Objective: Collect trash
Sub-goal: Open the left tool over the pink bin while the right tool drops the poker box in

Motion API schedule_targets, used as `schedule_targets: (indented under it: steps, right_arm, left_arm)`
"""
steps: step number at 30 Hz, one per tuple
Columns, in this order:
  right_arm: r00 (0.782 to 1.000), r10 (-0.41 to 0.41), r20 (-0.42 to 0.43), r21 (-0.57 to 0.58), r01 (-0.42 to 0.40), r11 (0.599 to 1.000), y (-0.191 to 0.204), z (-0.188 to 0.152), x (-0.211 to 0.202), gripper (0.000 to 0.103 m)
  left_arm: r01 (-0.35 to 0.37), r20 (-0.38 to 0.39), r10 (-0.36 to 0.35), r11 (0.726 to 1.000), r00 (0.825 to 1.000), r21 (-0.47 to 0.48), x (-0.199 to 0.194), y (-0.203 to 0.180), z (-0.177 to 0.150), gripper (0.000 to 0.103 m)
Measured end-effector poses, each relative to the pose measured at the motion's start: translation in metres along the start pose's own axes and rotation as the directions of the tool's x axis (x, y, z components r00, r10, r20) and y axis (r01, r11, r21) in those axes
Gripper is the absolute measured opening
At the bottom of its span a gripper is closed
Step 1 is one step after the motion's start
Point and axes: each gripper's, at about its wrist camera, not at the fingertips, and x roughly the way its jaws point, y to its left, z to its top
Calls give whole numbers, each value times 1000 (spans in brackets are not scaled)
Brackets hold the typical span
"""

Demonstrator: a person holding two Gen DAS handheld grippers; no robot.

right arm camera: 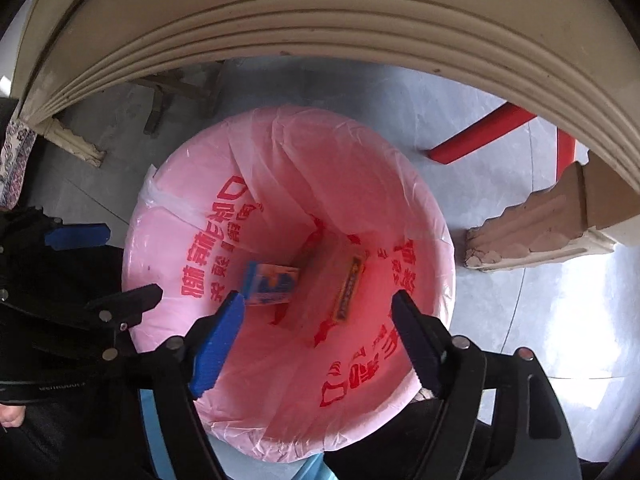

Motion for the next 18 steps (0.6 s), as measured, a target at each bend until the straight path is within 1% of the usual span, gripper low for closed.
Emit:
schedule_targets:
  steps: [5,8,18]
  right_arm:
    - [1000,30,10,33,-30,999,-7,1,-2,76]
    - [1000,26,14,40,-27,999,-8,3,-3,76]
    - [999,35,38,65,-38,997,-10,1,-14,76]
  left_arm:
    - [15,18,-14,1000,1000,-26,-5,7,2,78]
    - [33,11,-32,999,999,-38,-4,10,2,78]
    - [28,38,-27,999,999,-33,-12,8,1,79]
